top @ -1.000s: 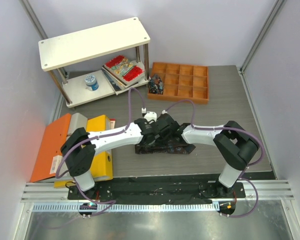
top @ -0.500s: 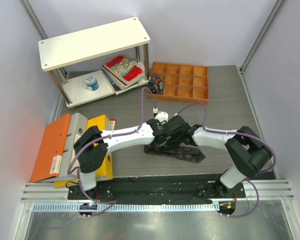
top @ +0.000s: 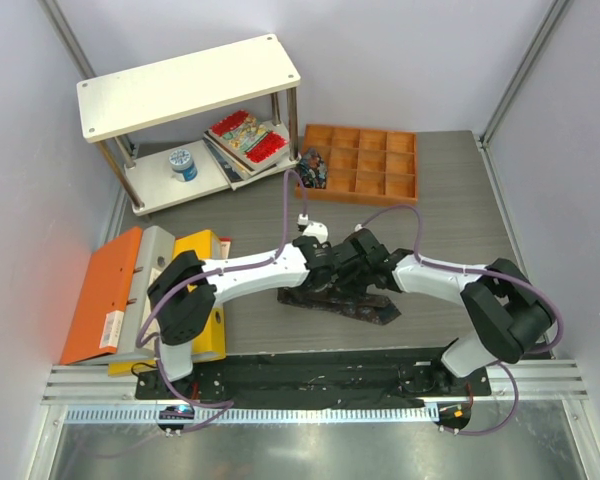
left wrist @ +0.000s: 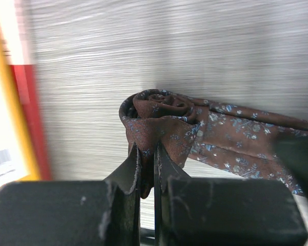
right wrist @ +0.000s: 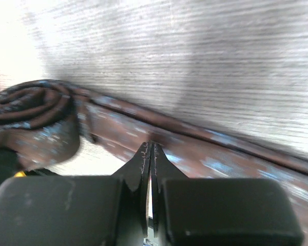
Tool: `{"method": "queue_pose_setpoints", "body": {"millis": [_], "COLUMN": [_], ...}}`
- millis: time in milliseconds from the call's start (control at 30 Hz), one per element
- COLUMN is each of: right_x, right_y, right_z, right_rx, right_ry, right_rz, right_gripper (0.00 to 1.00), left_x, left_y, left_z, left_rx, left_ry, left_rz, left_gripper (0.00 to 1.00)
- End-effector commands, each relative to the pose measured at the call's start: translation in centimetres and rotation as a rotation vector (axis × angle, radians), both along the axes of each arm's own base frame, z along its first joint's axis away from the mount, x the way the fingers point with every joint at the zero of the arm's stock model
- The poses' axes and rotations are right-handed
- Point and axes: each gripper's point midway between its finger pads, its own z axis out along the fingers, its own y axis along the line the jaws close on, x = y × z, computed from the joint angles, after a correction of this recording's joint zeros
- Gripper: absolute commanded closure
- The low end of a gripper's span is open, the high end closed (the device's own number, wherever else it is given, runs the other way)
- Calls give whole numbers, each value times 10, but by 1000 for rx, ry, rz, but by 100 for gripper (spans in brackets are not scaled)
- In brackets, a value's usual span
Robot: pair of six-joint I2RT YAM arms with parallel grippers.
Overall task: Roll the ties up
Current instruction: Roll the tie at the center of the board.
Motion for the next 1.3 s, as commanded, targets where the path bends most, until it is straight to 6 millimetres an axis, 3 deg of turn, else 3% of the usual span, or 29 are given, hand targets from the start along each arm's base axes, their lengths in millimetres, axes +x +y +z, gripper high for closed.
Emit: {"method": "queue_pose_setpoints", "body": {"millis": [0,167,333,700,967,1067,1267], "right_x": [17,25,27,17,9,4,1], "right_y": [0,-17,-34,-60,-69,-72,-76], "right_z": [27,37,44,68,68,63,61], "right_rx": [38,30,26,31,21,10,-7], "right_ry": [-77,-94,-110,-169,-168,-158,-156], "right_rz": [2,-32,-71,-121,-138,-142,-146], "right_gripper": [94,94,94,93,93,93,93], "left_x": [4,6,4,4,-1,-5,-9], "left_y": [47,65,63,31,0,-11,-26], "left_z": [25,36,24,-14,-38,-47,-55], "left_rx": [166,230,244,201,129,71,0], "left_ry": [-60,-85,-59,-2,55,78,113], "left_rz": [33,36,30,2,-61,-81,-118], "left_gripper": [100,100,100,100,98,93,74]}}
